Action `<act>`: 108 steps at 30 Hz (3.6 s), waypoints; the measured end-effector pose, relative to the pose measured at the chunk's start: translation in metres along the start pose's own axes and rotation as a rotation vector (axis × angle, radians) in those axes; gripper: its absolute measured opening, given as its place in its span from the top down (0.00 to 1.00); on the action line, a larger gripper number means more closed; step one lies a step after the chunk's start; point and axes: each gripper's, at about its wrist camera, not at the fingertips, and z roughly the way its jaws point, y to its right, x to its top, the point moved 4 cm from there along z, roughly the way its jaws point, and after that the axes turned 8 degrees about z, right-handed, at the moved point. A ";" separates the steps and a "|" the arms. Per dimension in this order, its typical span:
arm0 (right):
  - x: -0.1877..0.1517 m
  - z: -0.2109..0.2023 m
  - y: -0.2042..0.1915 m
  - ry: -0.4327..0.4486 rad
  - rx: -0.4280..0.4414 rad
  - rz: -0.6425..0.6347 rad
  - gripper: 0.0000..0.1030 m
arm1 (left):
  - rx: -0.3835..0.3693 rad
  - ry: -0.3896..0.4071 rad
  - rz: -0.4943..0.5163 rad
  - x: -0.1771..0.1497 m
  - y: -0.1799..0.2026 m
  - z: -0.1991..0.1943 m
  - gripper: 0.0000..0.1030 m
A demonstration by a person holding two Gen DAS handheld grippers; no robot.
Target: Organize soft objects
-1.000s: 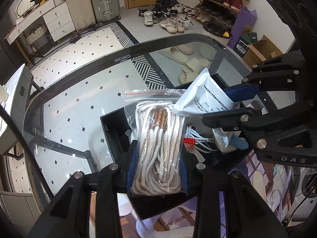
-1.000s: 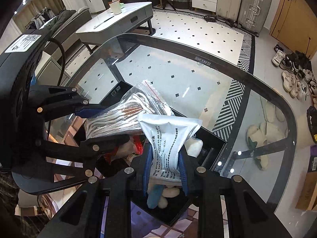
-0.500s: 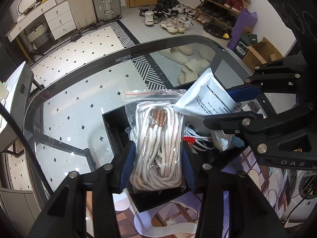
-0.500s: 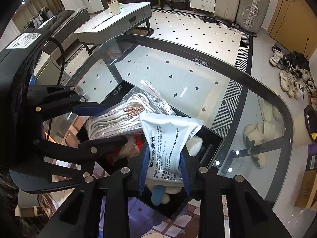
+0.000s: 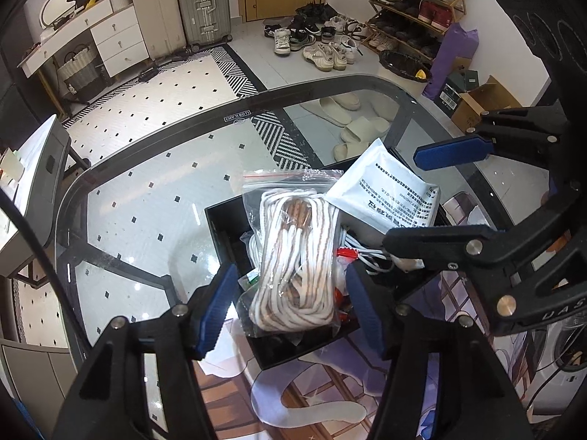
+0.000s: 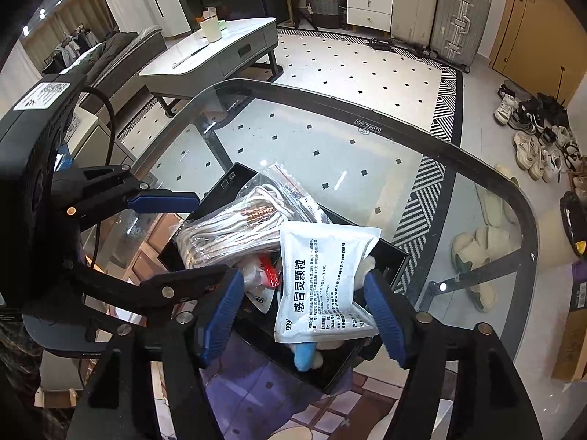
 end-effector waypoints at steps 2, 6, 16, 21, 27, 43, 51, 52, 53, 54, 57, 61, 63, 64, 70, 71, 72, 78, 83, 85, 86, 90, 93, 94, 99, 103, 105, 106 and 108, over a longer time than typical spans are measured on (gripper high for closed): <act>0.000 -0.005 0.001 0.006 0.008 0.005 0.24 | 0.001 0.011 -0.002 -0.001 0.001 -0.004 0.36; -0.002 -0.012 0.003 0.028 0.011 0.019 0.13 | 0.003 0.042 -0.002 0.000 0.002 -0.013 0.24; -0.006 -0.048 0.019 0.210 0.027 0.076 0.09 | 0.046 0.122 0.013 -0.008 0.005 -0.034 0.18; -0.014 -0.060 0.023 0.289 0.010 0.083 0.07 | 0.061 0.170 -0.022 -0.016 0.003 -0.041 0.05; -0.031 -0.060 0.026 0.356 0.000 0.105 0.06 | 0.079 0.228 -0.045 -0.029 0.002 -0.042 0.00; -0.075 -0.057 0.032 0.487 -0.035 0.134 0.03 | 0.107 0.335 -0.084 -0.056 0.013 -0.042 0.00; -0.099 -0.049 0.033 0.530 -0.055 0.131 0.02 | 0.106 0.405 -0.127 -0.072 0.016 -0.040 0.00; -0.100 -0.048 0.033 0.533 -0.052 0.130 0.02 | 0.105 0.412 -0.136 -0.074 0.016 -0.039 0.00; -0.103 -0.046 0.033 0.537 -0.048 0.133 0.02 | 0.105 0.419 -0.142 -0.076 0.015 -0.039 0.00; -0.106 -0.045 0.033 0.541 -0.046 0.136 0.02 | 0.105 0.425 -0.147 -0.077 0.015 -0.039 0.00; -0.111 -0.041 0.034 0.554 -0.047 0.144 0.02 | 0.114 0.452 -0.160 -0.083 0.015 -0.038 0.00; -0.115 -0.039 0.038 0.580 -0.041 0.162 0.02 | 0.131 0.462 -0.185 -0.088 0.013 -0.035 0.00; -0.119 -0.036 0.041 0.581 -0.040 0.173 0.02 | 0.112 0.465 -0.215 -0.091 0.012 -0.031 0.00; -0.120 -0.034 0.043 0.580 -0.037 0.181 0.02 | 0.109 0.464 -0.223 -0.092 0.011 -0.029 0.00; -0.128 -0.024 0.050 0.583 -0.037 0.200 0.02 | 0.141 0.483 -0.207 -0.099 0.016 -0.022 0.00; -0.128 -0.023 0.050 0.583 -0.035 0.201 0.02 | 0.144 0.486 -0.206 -0.100 0.016 -0.021 0.00; -0.128 -0.022 0.050 0.585 -0.033 0.201 0.02 | 0.147 0.489 -0.206 -0.100 0.017 -0.020 0.00; -0.129 -0.021 0.043 0.608 -0.046 0.177 0.02 | 0.168 0.511 -0.196 -0.104 0.019 -0.015 0.00; -0.134 -0.017 0.039 0.617 -0.055 0.158 0.02 | 0.194 0.534 -0.181 -0.107 0.021 -0.013 0.00; -0.134 -0.017 0.040 0.618 -0.053 0.163 0.02 | 0.196 0.539 -0.182 -0.107 0.021 -0.012 0.00; -0.135 -0.017 0.039 0.620 -0.048 0.168 0.02 | 0.192 0.534 -0.186 -0.106 0.021 -0.011 0.00; -0.136 -0.014 0.041 0.624 -0.046 0.182 0.02 | 0.188 0.543 -0.197 -0.107 0.018 -0.012 0.00; -0.136 -0.016 0.040 0.633 -0.046 0.181 0.02 | 0.190 0.542 -0.194 -0.108 0.018 -0.011 0.00; -0.137 -0.016 0.042 0.633 -0.048 0.179 0.02 | 0.190 0.543 -0.193 -0.108 0.018 -0.011 0.00; -0.138 -0.016 0.041 0.632 -0.045 0.175 0.01 | 0.204 0.544 -0.185 -0.109 0.020 -0.010 0.00; -0.138 -0.016 0.042 0.636 -0.038 0.172 0.01 | 0.214 0.547 -0.174 -0.109 0.021 -0.010 0.00; -0.138 -0.016 0.043 0.635 -0.046 0.172 0.01 | 0.223 0.547 -0.164 -0.107 0.024 -0.010 0.00; -0.138 -0.015 0.043 0.633 -0.049 0.170 0.01 | 0.226 0.548 -0.157 -0.106 0.027 -0.011 0.00; -0.137 -0.014 0.043 0.626 -0.054 0.165 0.01 | 0.235 0.551 -0.144 -0.106 0.030 -0.012 0.00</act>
